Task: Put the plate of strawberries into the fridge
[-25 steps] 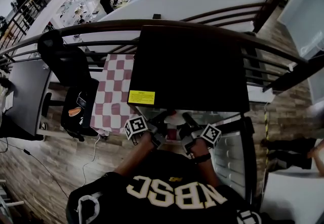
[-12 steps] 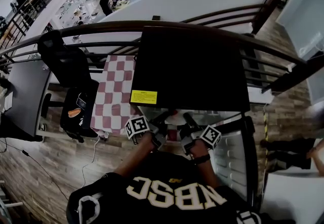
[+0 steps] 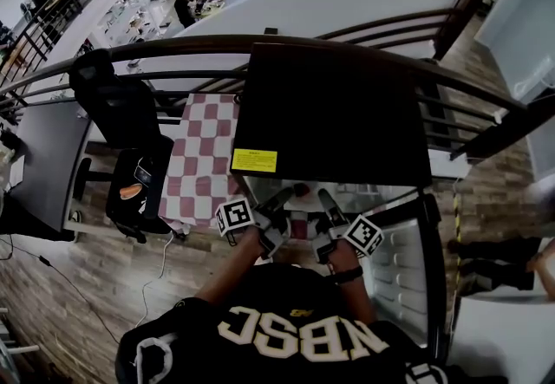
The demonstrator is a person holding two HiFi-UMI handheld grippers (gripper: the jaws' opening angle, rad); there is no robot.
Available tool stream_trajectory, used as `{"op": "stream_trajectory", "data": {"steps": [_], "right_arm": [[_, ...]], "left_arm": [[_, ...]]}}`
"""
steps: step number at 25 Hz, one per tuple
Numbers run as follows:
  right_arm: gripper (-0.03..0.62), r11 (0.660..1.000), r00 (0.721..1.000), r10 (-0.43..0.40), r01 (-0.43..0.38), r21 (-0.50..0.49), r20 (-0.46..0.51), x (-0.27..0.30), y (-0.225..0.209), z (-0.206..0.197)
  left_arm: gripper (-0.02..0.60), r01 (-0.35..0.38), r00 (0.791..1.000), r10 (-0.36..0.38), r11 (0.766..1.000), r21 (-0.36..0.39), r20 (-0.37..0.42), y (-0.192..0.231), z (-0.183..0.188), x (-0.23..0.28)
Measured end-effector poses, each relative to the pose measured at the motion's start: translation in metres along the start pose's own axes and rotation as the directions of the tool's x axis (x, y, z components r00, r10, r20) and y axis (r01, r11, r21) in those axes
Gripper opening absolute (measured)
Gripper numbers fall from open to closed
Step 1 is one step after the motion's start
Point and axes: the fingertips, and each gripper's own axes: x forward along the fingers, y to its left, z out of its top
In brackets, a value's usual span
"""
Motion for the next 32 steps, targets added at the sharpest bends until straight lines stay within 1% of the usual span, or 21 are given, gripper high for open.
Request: {"op": "stream_trajectory", "data": {"steps": [3, 6, 9, 11, 13, 16, 19, 21, 24, 28, 29, 30, 31, 32], "right_arm": [[0.258, 0.999, 1.0, -0.009, 0.009, -0.046, 0.005, -0.006, 0.003, -0.001], [0.269, 0.997, 0.999, -0.04, 0.04, -0.071, 0.011, -0.014, 0.004, -0.002], [0.27, 0.994, 1.0, -0.008, 0.01, -0.108, 0.023, -0.017, 0.009, 0.001], [0.27, 0.99, 1.0, 0.009, -0.005, -0.143, 0.023, -0.018, 0.011, 0.001], [0.27, 0.98, 1.0, -0.004, 0.007, -0.197, 0.016, -0.021, 0.012, -0.002], [0.27, 0.954, 0.999, -0.031, 0.033, -0.298, 0.012, -0.025, 0.014, -0.004], [0.268, 0.941, 1.0, -0.027, 0.03, -0.337, 0.013, -0.029, 0.018, -0.005], [0.268, 0.93, 0.999, -0.034, 0.036, -0.366, 0.013, -0.034, 0.018, -0.006], [0.268, 0.898, 0.998, -0.061, 0.061, -0.435, 0.015, -0.041, 0.014, -0.008], [0.268, 0.872, 0.998, -0.066, 0.066, -0.486, 0.018, -0.048, 0.019, -0.009], [0.268, 0.865, 0.998, -0.063, 0.06, -0.498, 0.01, -0.049, 0.019, -0.011], [0.268, 0.858, 0.998, -0.065, 0.057, -0.511, 0.002, -0.05, 0.018, -0.012], [0.268, 0.847, 0.997, -0.072, 0.06, -0.528, -0.002, -0.051, 0.017, -0.014], [0.268, 0.834, 0.997, -0.083, 0.069, -0.547, 0.0, -0.052, 0.016, -0.014]], "left_arm": [[0.163, -0.011, 1.0, 0.011, 1.0, 0.023, 0.0, 0.001, -0.003, -0.004], [0.178, -0.027, 1.0, 0.028, 0.996, 0.081, -0.005, -0.001, -0.005, -0.009], [0.189, -0.046, 0.999, 0.047, 0.989, 0.14, -0.003, -0.004, -0.007, -0.012], [0.193, -0.061, 0.998, 0.061, 0.984, 0.165, 0.001, -0.004, -0.009, -0.015], [0.195, -0.076, 0.997, 0.077, 0.979, 0.187, 0.006, -0.002, -0.011, -0.018], [0.195, -0.097, 0.995, 0.094, 0.972, 0.213, 0.024, 0.0, -0.012, -0.024], [0.195, -0.11, 0.994, 0.103, 0.968, 0.227, 0.04, 0.001, -0.011, -0.03], [0.195, -0.124, 0.992, 0.116, 0.961, 0.249, 0.048, 0.002, -0.013, -0.033], [0.195, -0.146, 0.989, 0.137, 0.939, 0.312, 0.05, 0.001, -0.019, -0.038], [0.195, -0.164, 0.985, 0.169, 0.906, 0.39, 0.02, 0.002, -0.03, -0.039], [0.195, -0.171, 0.984, 0.18, 0.893, 0.416, 0.018, 0.002, -0.033, -0.039], [0.195, -0.179, 0.981, 0.191, 0.875, 0.45, 0.019, 0.003, -0.035, -0.04], [0.193, -0.187, 0.979, 0.201, 0.851, 0.49, 0.023, 0.003, -0.036, -0.041], [0.193, -0.193, 0.977, 0.212, 0.823, 0.535, 0.028, 0.002, -0.038, -0.042]]}}
